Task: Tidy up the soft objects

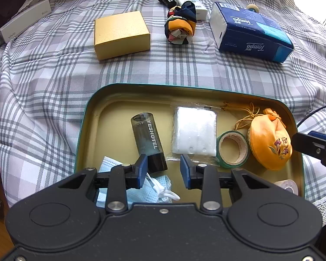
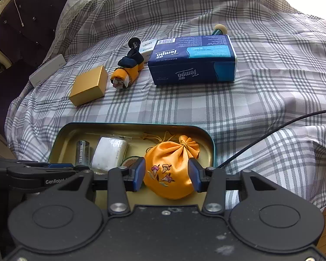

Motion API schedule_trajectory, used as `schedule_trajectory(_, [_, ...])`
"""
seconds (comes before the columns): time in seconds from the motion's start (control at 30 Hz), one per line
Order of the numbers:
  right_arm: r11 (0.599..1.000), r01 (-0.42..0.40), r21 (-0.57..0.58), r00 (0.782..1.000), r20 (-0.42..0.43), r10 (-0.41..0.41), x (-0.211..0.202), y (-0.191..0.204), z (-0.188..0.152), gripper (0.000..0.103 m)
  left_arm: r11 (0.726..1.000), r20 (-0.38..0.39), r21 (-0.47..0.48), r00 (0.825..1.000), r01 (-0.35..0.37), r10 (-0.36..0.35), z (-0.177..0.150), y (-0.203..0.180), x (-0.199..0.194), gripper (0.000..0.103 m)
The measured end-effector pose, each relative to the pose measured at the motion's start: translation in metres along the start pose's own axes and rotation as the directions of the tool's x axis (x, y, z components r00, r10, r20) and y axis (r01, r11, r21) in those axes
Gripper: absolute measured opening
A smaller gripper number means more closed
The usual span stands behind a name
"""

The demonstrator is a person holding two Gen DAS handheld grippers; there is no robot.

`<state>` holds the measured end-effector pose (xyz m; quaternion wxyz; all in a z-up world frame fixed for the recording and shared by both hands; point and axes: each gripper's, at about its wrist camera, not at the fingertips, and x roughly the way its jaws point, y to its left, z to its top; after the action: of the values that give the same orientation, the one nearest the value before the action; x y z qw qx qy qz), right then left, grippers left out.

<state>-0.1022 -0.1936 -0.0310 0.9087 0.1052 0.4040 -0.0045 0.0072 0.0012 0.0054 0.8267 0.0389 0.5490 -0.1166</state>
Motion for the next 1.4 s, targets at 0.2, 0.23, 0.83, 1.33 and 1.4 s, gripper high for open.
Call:
schedule_trajectory(0.2, [1.000, 0.022, 0.012, 1.000, -0.010, -0.022, 0.001, -0.001, 0.001, 0.043, 1.000, 0.000, 0.005, 1.000, -0.017, 0.017, 0.000, -0.002, 0.001, 0.035])
schedule_trajectory(0.23, [1.000, 0.028, 0.012, 1.000, -0.013, -0.028, 0.000, 0.000, 0.001, 0.043, 1.000, 0.002, 0.007, 1.000, -0.019, 0.019, 0.000, -0.002, 0.000, 0.035])
schedule_trajectory(0.83, [0.999, 0.043, 0.002, 0.999, -0.023, -0.043, -0.004, 0.001, 0.001, 0.043, 0.997, 0.063, 0.046, 0.996, -0.059, 0.056, 0.000, -0.012, -0.013, 0.044])
schedule_trajectory(1.33, [0.992, 0.075, -0.104, 0.997, 0.014, -0.074, -0.012, 0.006, 0.024, 0.043, 0.994, 0.161, 0.083, 0.985, -0.069, 0.054, 0.017, -0.016, -0.032, 0.045])
schedule_trajectory(1.4, [0.990, 0.081, -0.114, 0.996, 0.034, -0.078, -0.015, 0.006, 0.034, 0.043, 0.993, 0.177, 0.088, 0.982, -0.077, 0.060, 0.021, -0.016, -0.034, 0.045])
